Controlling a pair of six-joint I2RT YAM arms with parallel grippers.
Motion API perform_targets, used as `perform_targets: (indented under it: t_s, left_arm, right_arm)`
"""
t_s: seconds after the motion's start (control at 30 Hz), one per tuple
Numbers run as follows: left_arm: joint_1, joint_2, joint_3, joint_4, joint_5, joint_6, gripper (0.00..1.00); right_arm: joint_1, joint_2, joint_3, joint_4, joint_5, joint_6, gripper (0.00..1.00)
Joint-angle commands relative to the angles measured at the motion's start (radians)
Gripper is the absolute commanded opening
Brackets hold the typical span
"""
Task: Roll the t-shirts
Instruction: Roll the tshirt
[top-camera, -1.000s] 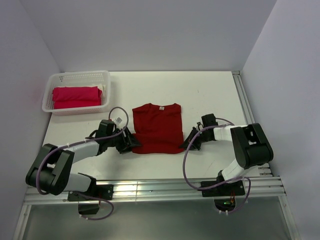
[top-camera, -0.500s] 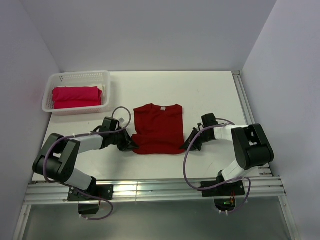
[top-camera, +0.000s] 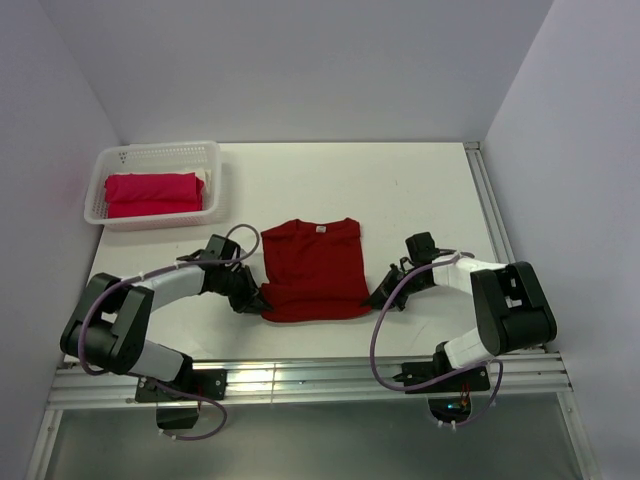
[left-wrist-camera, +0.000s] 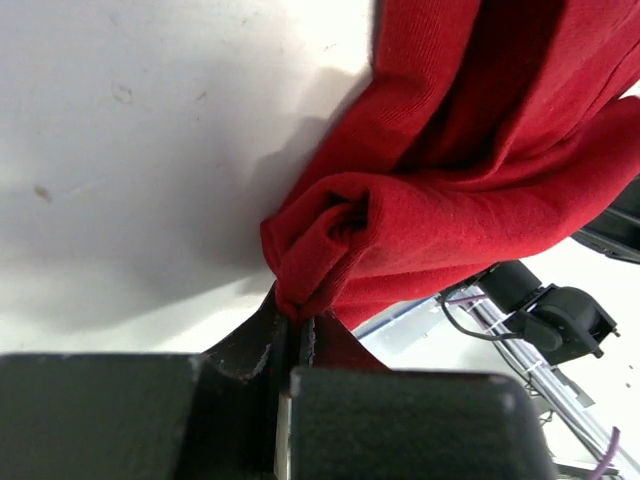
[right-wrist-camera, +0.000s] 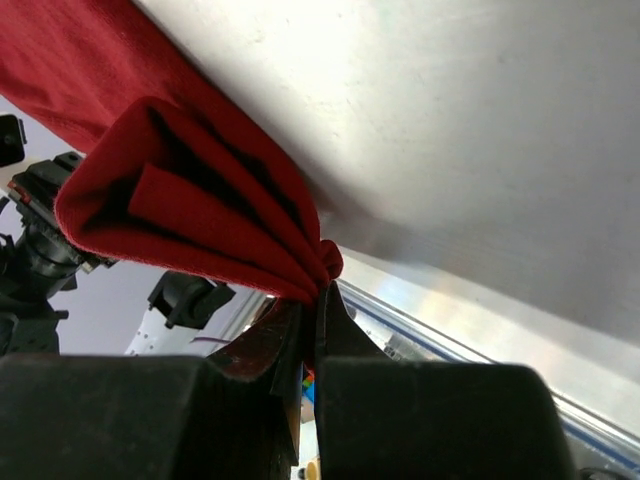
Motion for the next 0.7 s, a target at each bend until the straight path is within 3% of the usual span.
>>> perform_targets:
  t_s: [0.0,0.43,0.67]
  left_arm:
    - [0.004,0.014,0.05,-0.139,-0.029,-0.008,0.0]
    - [0.02,0.126,0.14,-0.197,-0.012,-0.014,0.0]
    - [0.068,0.175,0.182,-0.225,0.051,-0.034,0.0]
  right_arm:
    - [-0.006,0.019,0.004,-0.174,0.031,0.071,0.0]
    - [-0.021,0.021,-0.025,-0.146,-0.022,0.218,0.0]
    - [-0.024,0.062,0.064,-0.29,0.004,0.27,0.0]
